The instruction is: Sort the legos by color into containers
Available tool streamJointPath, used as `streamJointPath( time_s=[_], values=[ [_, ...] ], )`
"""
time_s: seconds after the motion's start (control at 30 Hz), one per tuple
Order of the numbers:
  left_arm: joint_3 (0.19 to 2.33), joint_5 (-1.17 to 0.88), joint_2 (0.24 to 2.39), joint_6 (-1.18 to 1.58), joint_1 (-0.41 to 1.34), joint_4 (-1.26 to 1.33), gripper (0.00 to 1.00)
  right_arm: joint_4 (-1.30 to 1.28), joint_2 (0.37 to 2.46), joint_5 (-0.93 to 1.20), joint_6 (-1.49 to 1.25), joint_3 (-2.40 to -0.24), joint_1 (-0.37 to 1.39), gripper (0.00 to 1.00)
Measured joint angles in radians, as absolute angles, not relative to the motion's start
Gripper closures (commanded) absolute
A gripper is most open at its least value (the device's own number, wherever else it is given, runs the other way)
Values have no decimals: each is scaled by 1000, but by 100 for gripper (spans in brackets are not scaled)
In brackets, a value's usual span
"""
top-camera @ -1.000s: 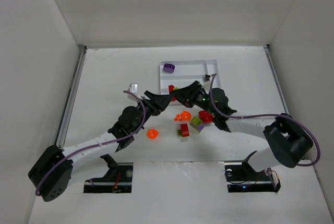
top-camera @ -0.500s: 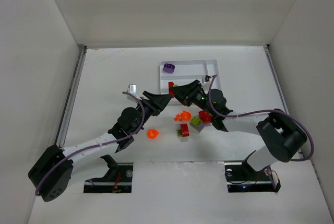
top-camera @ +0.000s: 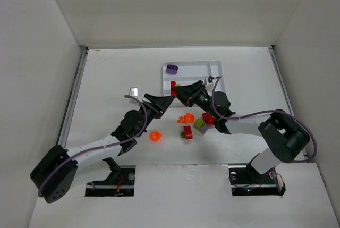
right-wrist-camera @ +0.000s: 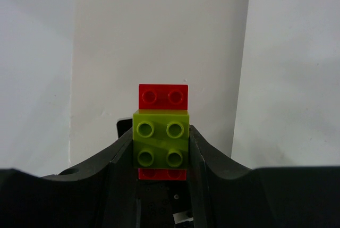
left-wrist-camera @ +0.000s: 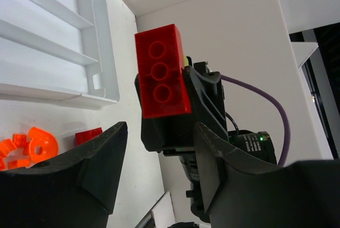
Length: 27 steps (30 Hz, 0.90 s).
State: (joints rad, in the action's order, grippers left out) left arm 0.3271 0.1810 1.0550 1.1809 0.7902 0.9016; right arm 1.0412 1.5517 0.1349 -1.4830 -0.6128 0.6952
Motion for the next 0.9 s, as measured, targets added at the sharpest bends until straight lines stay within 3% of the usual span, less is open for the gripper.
streamJointPath(
  time_s=[0.4, 0.77, 0.9],
  values=[
    [325, 184, 1081, 1218, 772, 973, 51, 1069, 1568, 131, -1493, -614, 717, 79],
    [320, 192, 1118, 1230, 770, 1012, 78, 1136, 1613, 128, -1521, -614, 723, 79],
    [305, 194, 1105, 1229, 770, 1013, 84, 1140, 1620, 128, -1523, -614, 728, 70]
  ],
)
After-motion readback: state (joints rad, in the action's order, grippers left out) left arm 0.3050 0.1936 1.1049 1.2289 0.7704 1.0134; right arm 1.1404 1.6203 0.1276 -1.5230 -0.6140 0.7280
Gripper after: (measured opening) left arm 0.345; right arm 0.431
